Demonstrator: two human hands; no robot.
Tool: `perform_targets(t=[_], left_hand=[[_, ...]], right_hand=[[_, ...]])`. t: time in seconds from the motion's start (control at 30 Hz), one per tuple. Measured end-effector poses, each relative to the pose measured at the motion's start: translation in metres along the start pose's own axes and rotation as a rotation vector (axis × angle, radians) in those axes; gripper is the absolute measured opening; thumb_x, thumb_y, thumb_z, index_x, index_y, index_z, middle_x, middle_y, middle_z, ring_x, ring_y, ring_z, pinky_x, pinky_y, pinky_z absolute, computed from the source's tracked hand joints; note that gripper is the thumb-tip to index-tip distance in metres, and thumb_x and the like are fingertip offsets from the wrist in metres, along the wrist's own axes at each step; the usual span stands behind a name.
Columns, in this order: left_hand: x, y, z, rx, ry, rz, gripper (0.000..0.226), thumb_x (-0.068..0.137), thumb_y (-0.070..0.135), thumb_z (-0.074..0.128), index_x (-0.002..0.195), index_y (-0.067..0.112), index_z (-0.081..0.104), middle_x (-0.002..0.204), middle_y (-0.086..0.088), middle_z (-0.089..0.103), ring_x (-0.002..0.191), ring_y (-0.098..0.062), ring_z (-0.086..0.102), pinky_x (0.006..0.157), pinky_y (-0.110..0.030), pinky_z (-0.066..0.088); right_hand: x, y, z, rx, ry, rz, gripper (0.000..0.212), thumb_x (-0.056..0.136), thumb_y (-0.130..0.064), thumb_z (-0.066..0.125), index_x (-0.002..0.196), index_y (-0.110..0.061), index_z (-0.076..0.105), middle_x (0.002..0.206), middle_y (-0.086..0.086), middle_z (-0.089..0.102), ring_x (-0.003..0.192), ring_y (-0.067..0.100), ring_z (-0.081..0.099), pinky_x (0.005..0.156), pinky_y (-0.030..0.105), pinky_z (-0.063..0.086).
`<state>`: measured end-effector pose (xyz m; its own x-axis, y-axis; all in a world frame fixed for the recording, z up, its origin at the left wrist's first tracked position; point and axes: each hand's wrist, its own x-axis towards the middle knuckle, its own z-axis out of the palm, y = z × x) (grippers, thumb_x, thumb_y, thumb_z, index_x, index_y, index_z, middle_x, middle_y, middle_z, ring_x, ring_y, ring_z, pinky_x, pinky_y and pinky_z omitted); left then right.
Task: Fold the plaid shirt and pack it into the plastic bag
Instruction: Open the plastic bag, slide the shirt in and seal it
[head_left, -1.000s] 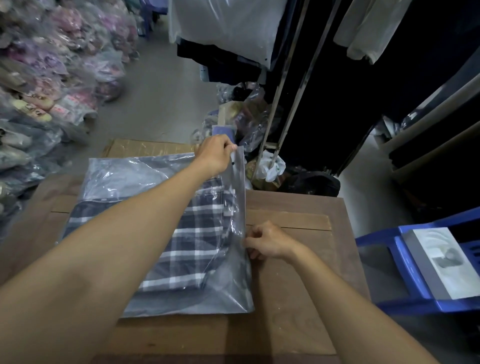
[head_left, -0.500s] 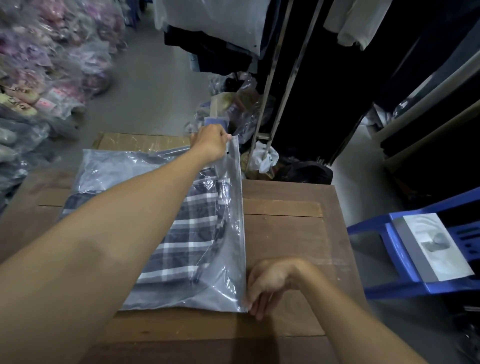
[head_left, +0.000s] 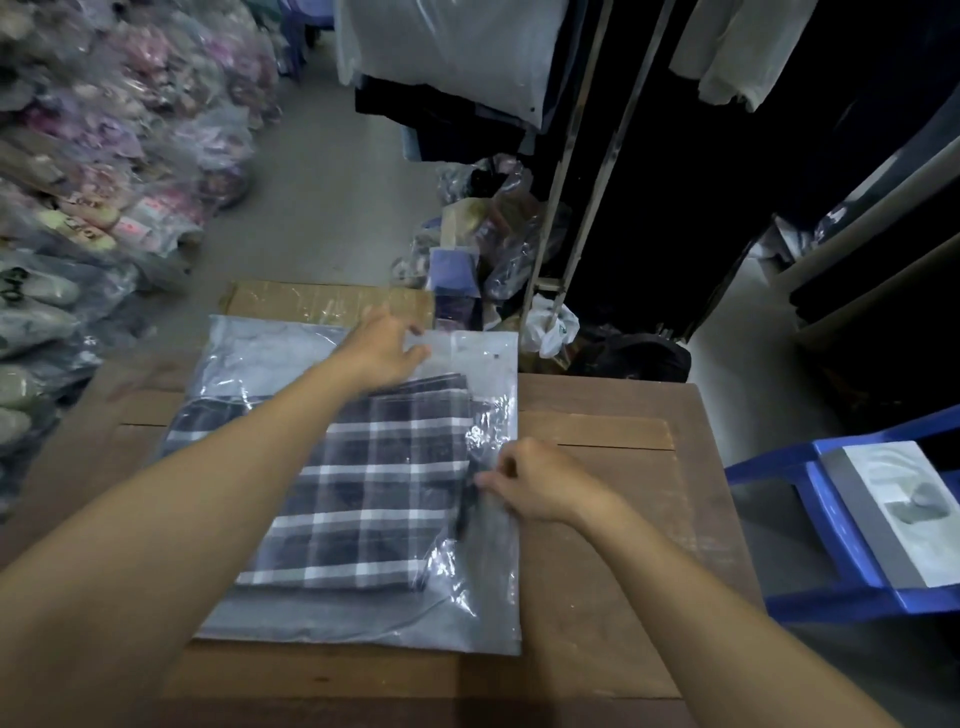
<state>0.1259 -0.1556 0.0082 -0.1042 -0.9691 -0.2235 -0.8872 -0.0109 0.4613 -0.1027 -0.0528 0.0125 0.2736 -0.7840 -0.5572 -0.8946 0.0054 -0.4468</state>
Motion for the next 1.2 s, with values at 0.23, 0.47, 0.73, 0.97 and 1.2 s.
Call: perform_targets(t=[0.23,0.47,0.73,0.97,1.2], left_hand=[[-0.095,-0.105,-0.045,0.211,-0.32,-0.298,0.1,0.048,0.087,0.068,0.126,0.029,0.046,0.123,0.0,0.04,0.124,-0.027,0.041,0.104,-0.043,0.04],[-0.116,-0.119,-0.004,0.206,-0.316,-0.104,0.148,0.038,0.096,0.062,0.156,0.036,-0.004,0.165,0.006,-0.013,0.15,-0.022,-0.019,0.119,-0.053,-0.013],[-0.065,-0.055,0.043,0.191,-0.225,0.032,0.138,0.048,0.101,0.047,0.153,0.039,-0.017,0.159,0.005,-0.033,0.141,-0.023,-0.04,0.115,-0.055,-0.022],[-0.057,-0.042,0.053,0.198,-0.216,-0.003,0.139,0.048,0.102,0.045,0.152,0.037,-0.021,0.157,0.005,-0.036,0.139,-0.024,-0.043,0.114,-0.055,-0.024],[-0.082,-0.042,0.06,0.172,-0.189,-0.044,0.139,0.047,0.103,0.043,0.151,0.038,-0.023,0.154,0.008,-0.041,0.137,-0.023,-0.046,0.114,-0.055,-0.024]], right_hand=[[0.032,-0.085,0.054,-0.247,0.191,-0.192,0.084,0.085,-0.077,0.04,0.153,-0.03,0.023,0.164,0.01,0.011,0.149,0.037,0.002,0.119,0.061,0.01],[0.051,-0.058,0.071,-0.373,0.207,-0.12,0.099,0.076,-0.092,0.011,0.156,-0.037,-0.006,0.165,0.005,-0.019,0.148,0.037,-0.026,0.117,0.062,-0.012],[0.062,0.022,0.02,-0.415,0.309,-0.026,0.097,0.074,-0.094,0.013,0.155,-0.043,-0.005,0.165,-0.004,-0.019,0.148,0.03,-0.028,0.118,0.055,-0.016],[0.067,0.039,0.006,-0.394,0.294,-0.064,0.097,0.074,-0.094,0.014,0.154,-0.045,-0.007,0.166,-0.006,-0.018,0.148,0.026,-0.028,0.119,0.053,-0.015],[0.059,0.036,0.014,-0.43,0.295,-0.112,0.097,0.074,-0.095,0.014,0.155,-0.044,-0.005,0.165,-0.007,-0.021,0.148,0.025,-0.029,0.119,0.054,-0.015]])
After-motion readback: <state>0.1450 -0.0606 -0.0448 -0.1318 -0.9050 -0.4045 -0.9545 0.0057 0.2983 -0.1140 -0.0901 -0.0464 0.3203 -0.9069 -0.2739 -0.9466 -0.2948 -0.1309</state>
